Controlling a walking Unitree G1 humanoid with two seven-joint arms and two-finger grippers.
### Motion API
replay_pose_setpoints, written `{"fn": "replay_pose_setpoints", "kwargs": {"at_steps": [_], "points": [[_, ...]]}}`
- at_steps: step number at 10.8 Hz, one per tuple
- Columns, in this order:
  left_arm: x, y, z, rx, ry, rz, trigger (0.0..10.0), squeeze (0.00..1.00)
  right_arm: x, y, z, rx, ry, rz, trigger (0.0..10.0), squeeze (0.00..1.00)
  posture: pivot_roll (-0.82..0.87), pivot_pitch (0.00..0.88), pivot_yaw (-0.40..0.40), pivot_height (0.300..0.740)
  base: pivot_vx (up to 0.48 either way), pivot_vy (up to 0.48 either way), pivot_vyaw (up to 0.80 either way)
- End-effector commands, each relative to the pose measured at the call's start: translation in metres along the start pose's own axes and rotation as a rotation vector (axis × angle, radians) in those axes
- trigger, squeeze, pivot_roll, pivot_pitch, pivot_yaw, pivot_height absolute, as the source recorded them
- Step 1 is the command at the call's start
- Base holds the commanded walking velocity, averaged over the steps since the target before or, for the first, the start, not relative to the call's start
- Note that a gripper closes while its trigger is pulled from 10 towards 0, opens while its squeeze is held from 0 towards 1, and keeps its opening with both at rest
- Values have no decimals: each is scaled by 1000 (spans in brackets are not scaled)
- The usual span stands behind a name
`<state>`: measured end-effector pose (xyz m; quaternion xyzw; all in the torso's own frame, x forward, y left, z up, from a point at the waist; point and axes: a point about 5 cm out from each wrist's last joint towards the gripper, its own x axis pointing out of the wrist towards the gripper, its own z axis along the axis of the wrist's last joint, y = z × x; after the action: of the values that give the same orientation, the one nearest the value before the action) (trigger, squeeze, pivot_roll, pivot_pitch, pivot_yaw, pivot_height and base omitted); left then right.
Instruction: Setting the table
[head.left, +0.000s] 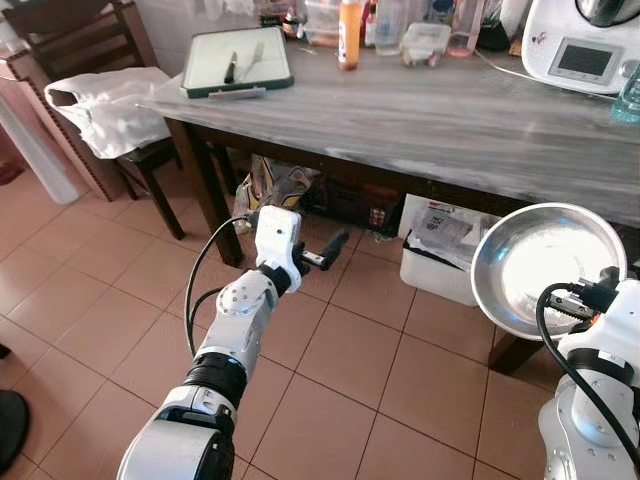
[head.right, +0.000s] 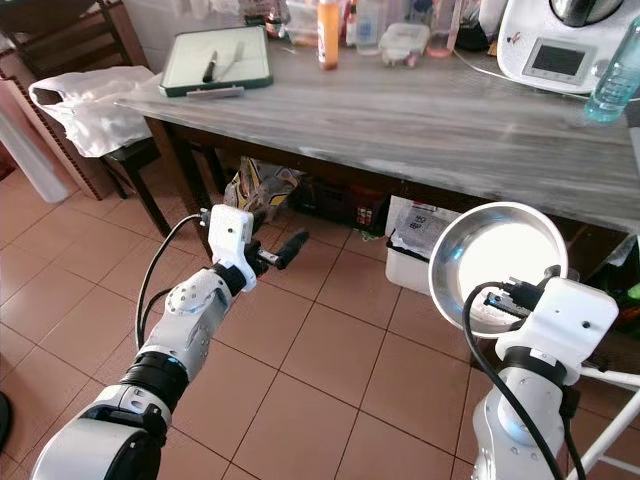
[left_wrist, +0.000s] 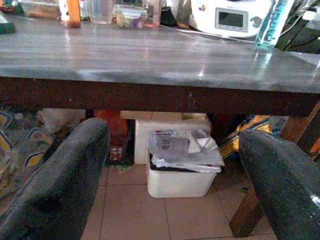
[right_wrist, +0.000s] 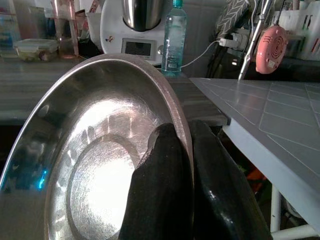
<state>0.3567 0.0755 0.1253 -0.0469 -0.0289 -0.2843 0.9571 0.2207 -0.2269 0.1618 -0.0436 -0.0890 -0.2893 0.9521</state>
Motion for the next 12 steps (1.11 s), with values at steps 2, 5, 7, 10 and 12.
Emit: {"fn": "replay_pose_setpoints", "kwargs": {"at_steps": [2, 5, 7, 10, 12], "points": [[2, -2, 7, -8, -24, -29, 10000, 0, 0, -3, 5, -5, -21, -15, 10000, 0, -73, 56, 50, 740, 0, 0, -788], [2, -8, 6, -21, -32, -65, 10000, 0, 0, -4, 5, -9, -19, -17, 10000, 0, -72, 57, 50, 740, 0, 0, -785], [1, -11, 6, -28, -37, -84, 10000, 0, 0, -3, 5, -9, -20, -13, 10000, 0, -70, 57, 49, 740, 0, 0, -772], [1, -13, 6, -33, -41, -99, 10000, 0, 0, -3, 5, -10, -21, -12, 10000, 0, -73, 56, 47, 740, 325, 0, -612], [1, -14, 5, -34, -36, -106, 10000, 0, 0, -4, 5, -14, -23, -11, 10000, 0, -77, 58, 48, 740, 384, 0, 0]]}}
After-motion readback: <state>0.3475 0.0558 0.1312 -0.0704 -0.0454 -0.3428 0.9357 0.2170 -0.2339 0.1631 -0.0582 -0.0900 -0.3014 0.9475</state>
